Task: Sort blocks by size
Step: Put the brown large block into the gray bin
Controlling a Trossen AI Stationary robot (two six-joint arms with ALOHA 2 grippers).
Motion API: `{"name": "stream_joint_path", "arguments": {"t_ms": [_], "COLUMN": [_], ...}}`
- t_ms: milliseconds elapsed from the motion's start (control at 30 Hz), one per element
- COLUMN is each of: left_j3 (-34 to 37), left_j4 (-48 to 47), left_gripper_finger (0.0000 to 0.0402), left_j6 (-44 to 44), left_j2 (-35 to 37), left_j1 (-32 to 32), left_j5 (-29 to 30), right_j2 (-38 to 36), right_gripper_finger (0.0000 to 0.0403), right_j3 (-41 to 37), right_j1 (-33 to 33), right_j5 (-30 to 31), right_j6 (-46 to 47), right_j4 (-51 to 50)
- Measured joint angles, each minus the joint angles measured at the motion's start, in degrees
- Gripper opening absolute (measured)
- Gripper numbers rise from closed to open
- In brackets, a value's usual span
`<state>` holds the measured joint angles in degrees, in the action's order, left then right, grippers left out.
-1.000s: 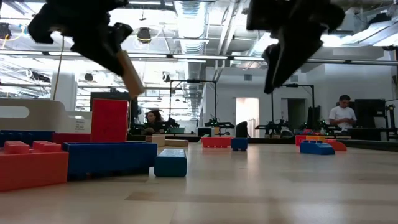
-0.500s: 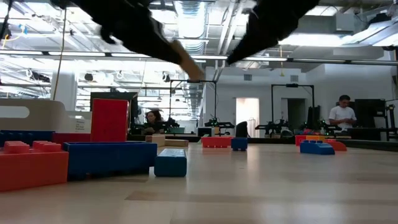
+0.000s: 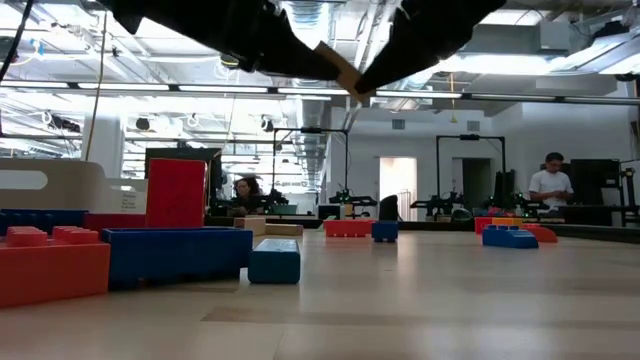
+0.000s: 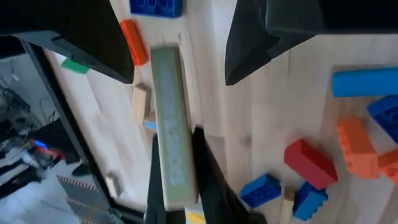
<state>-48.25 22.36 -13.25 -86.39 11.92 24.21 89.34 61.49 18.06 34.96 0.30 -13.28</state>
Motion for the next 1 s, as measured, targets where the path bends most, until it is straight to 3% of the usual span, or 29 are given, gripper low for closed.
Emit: {"name": "stream_joint_path", "arguments": {"t_ms": [200, 300, 467, 567, 700, 833, 1000], "left_j3": [0.0, 0.0, -0.02, -0.02, 0.0, -0.02, -0.02], "left_j4": [3.46, 4.35, 3.91, 2.66, -0.72, -2.29, -6.62], "left_gripper_finger": [0.0049, 0.0049, 0.0054, 0.0081, 0.0149, 0.0211, 0.0239], "left_j6": [0.39, 0.45, 2.05, 3.71, 3.1, 2.65, 2.32], "left_j2": [0.01, 0.02, 0.02, -0.02, -0.02, 0.04, 0.04], "left_j1": [-0.28, -0.37, -0.49, -0.22, 0.17, 0.0, -0.04], "left_j5": [-2.3, -2.95, -3.23, -3.6, -3.48, -2.86, -2.69], "right_j2": [0.0, 0.02, 0.03, 0.07, 0.08, -0.81, -3.92], "right_gripper_finger": [0.0248, 0.0201, 0.0085, 0.008, 0.008, 0.008, 0.008], "right_j3": [0.0, 0.0, 0.0, 0.11, 0.04, 0.88, 5.62], "right_j1": [-0.89, -1.76, -2.42, -1.21, 1.47, 4.33, 10.86], "right_j5": [-0.09, -0.37, -2.97, -4.33, -4.2, -5.18, -10.01], "right_j6": [-5.48, -6.4, -6.01, -4.34, 2.78, 13.77, 28.86], "right_j4": [4.24, 5.14, 4.29, 2.02, -7.09, -23.19, -44.01]}}
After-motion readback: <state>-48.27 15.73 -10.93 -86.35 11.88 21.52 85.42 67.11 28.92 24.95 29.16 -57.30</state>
